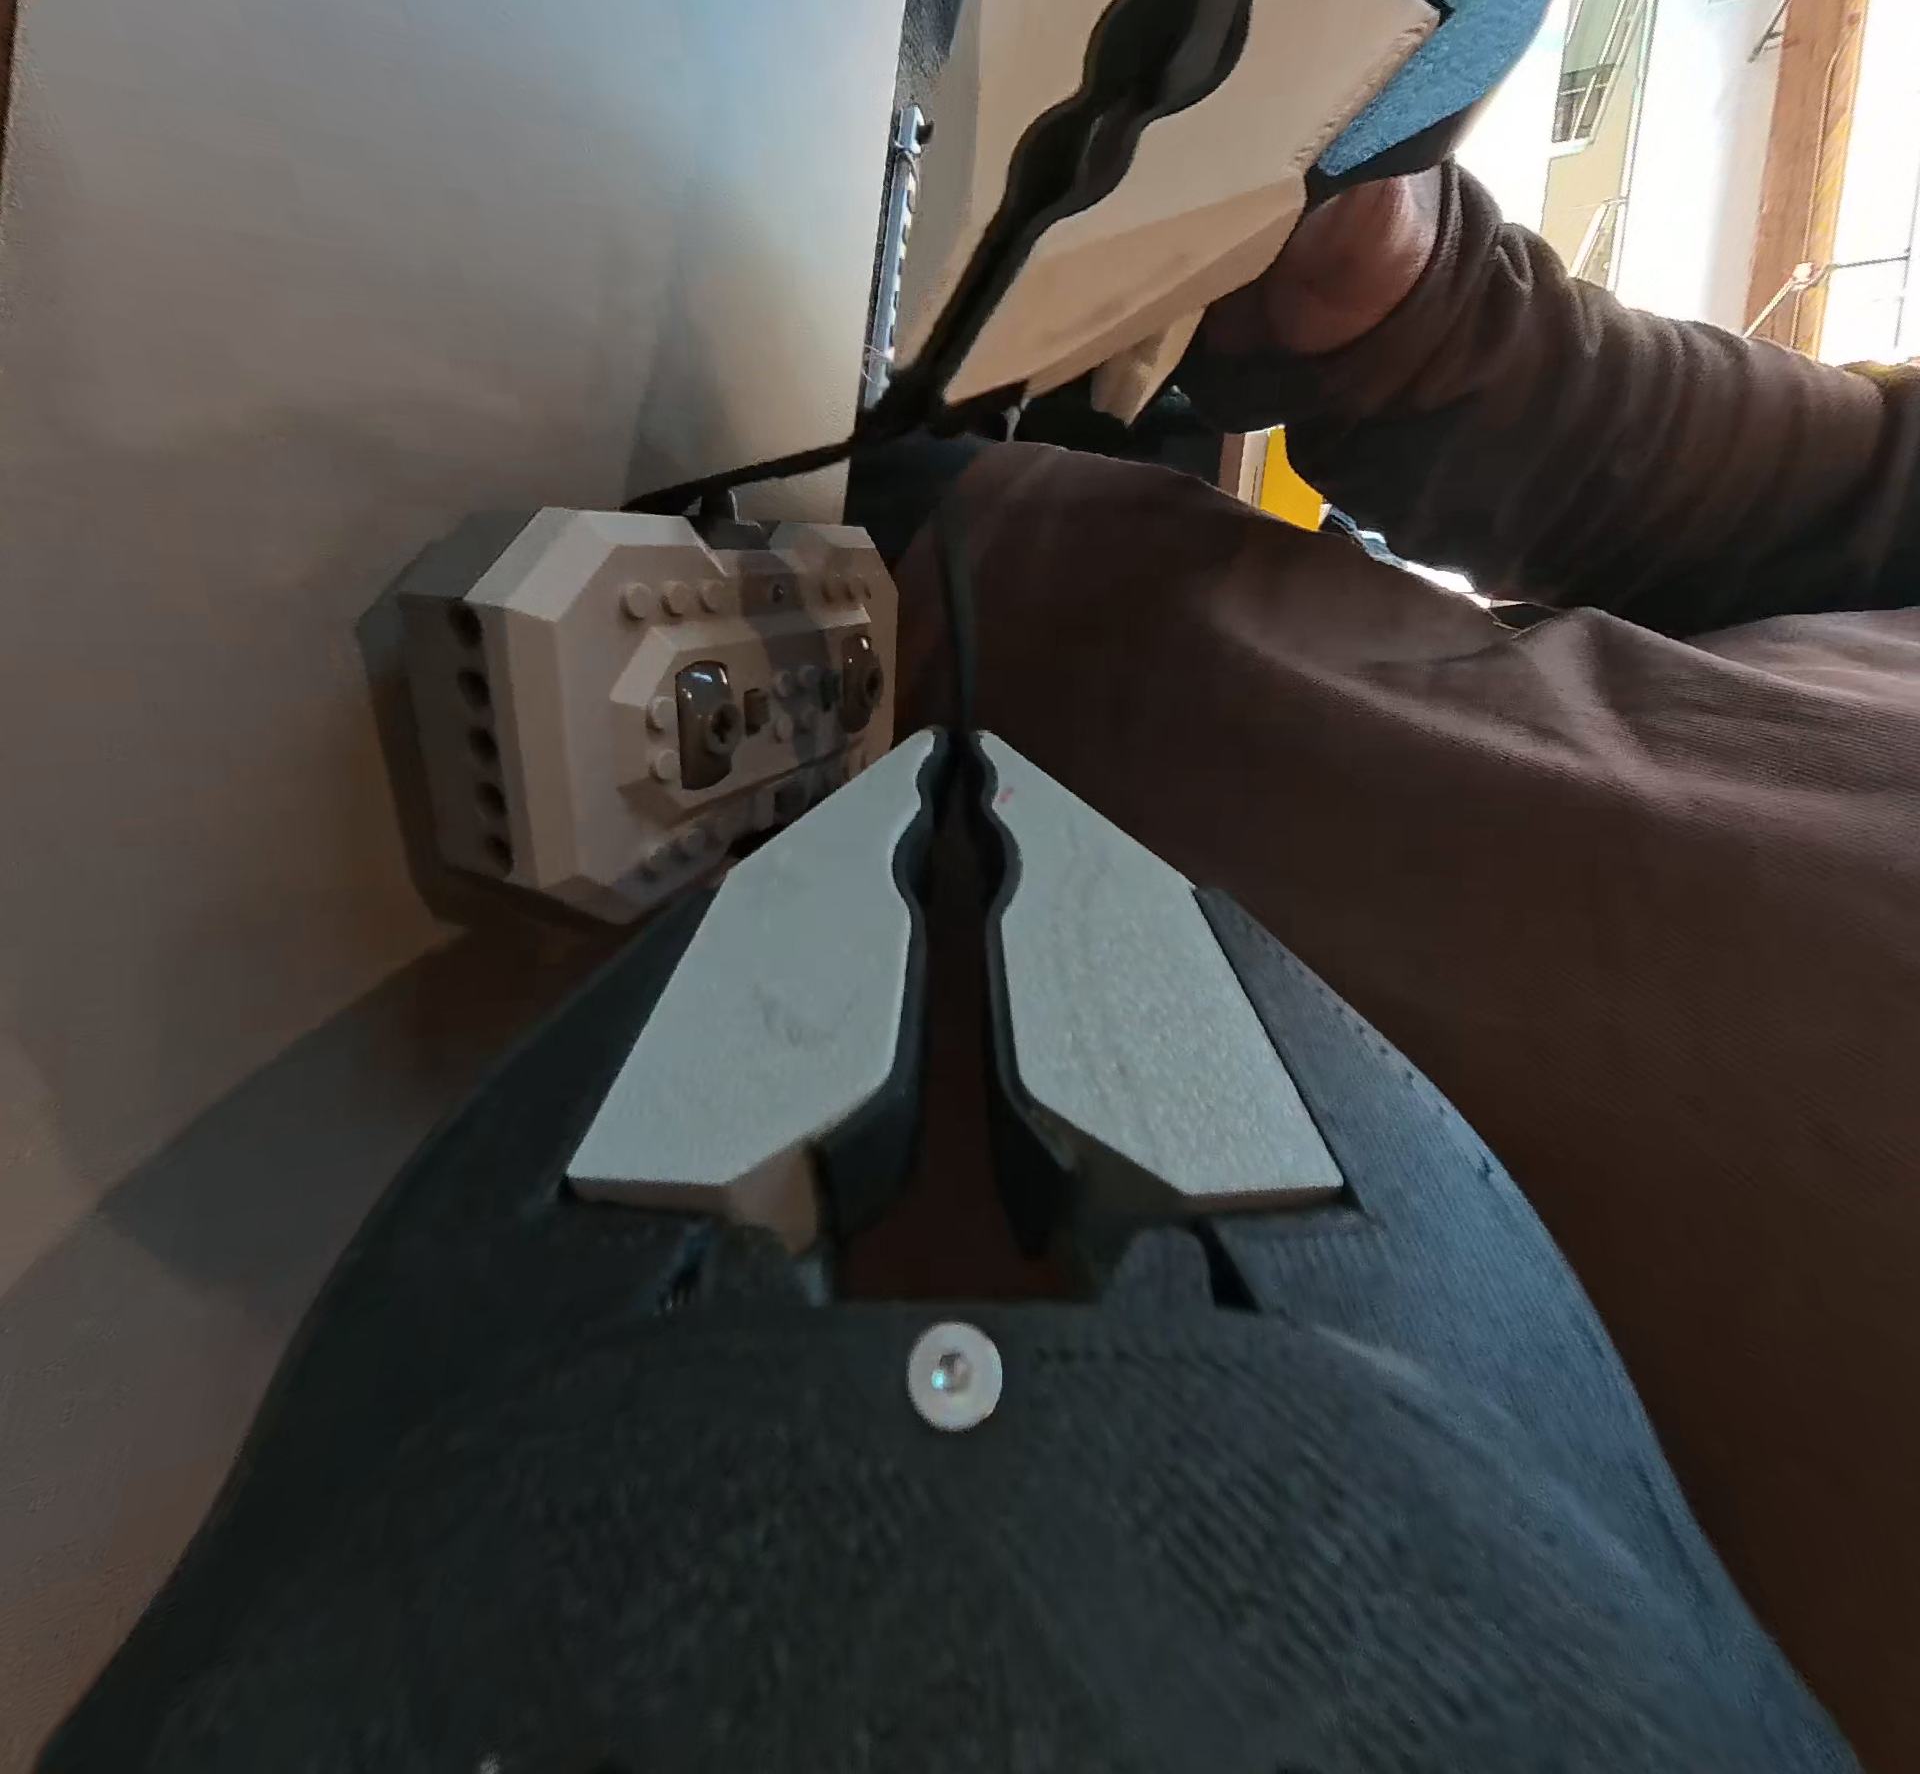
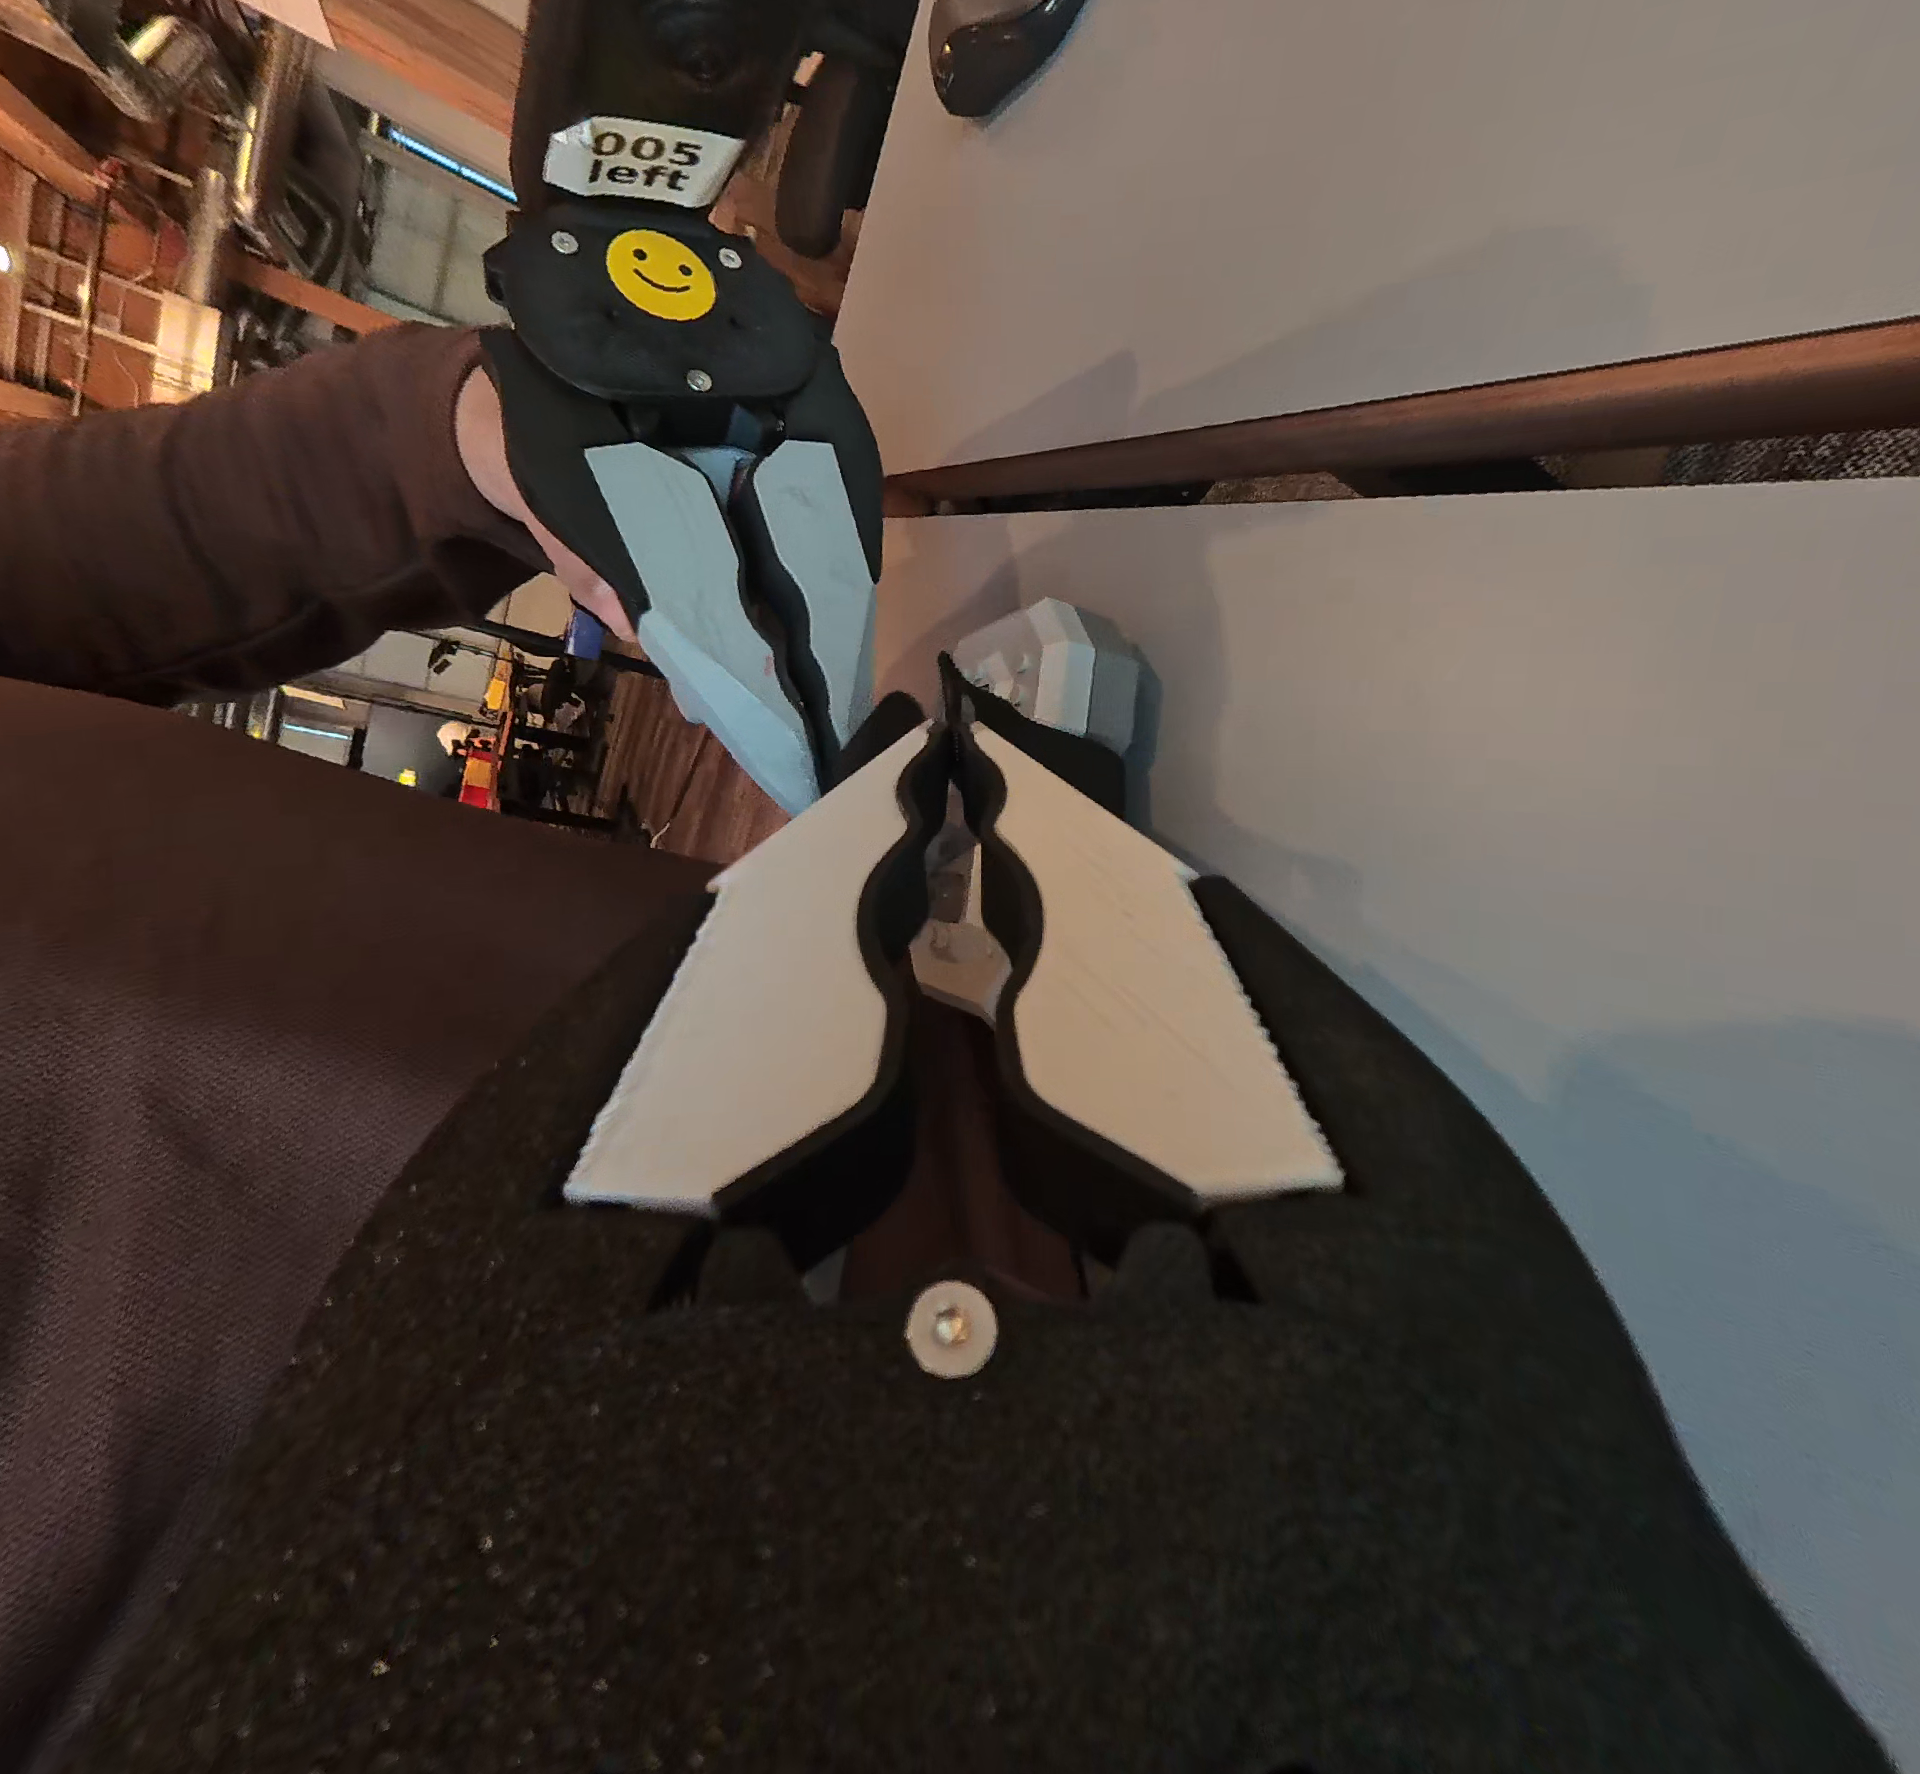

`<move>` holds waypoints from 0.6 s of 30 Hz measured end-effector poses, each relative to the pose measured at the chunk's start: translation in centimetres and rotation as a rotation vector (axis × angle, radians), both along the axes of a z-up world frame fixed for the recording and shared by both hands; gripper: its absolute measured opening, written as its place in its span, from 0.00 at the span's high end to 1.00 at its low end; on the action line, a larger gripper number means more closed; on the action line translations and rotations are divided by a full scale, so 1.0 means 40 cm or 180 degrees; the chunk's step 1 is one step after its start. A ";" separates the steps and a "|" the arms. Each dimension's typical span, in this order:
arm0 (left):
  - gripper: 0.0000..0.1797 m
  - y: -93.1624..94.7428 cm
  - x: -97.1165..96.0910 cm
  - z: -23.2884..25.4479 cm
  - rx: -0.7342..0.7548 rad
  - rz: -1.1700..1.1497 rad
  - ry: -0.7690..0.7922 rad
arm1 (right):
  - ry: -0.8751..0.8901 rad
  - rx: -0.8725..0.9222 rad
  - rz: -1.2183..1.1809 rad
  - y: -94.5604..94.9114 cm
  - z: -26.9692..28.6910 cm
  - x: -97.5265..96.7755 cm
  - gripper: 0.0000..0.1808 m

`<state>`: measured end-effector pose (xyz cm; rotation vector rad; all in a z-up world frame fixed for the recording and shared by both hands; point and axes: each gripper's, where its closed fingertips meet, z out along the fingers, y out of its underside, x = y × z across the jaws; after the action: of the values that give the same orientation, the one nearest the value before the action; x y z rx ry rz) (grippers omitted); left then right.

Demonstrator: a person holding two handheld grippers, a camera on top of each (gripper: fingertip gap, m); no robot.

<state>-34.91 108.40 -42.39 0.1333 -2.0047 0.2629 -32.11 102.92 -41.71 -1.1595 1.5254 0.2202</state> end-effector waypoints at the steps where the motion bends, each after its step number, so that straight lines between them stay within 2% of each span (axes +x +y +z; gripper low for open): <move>1: 1.00 -0.001 -0.002 0.000 0.0005 0.0005 0.0010 | 0.0006 -0.0010 0.0020 0.002 0.000 -0.002 1.00; 18: 1.00 -0.011 -0.003 -0.009 0.0245 0.0175 0.0330 | -0.0047 -0.0201 0.0258 -0.004 0.003 -0.005 1.00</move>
<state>-35.04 107.96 -42.77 0.2464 -1.9106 0.2099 -32.30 102.76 -41.59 -1.2718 1.4829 0.2189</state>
